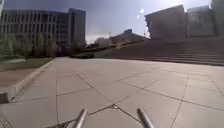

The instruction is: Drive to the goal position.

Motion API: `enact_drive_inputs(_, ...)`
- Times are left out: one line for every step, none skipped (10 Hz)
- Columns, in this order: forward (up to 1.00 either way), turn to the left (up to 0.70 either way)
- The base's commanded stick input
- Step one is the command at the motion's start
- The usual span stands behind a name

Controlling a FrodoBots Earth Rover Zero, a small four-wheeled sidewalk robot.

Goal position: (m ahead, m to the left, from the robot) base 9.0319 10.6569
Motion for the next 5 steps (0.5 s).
enact_drive_inputs(0.0,0.0)
enact_drive_inputs(0.0,0.0)
enact_drive_inputs(0.0,0.0)
enact_drive_inputs(0.0,0.0)
enact_drive_inputs(0.0,0.0)
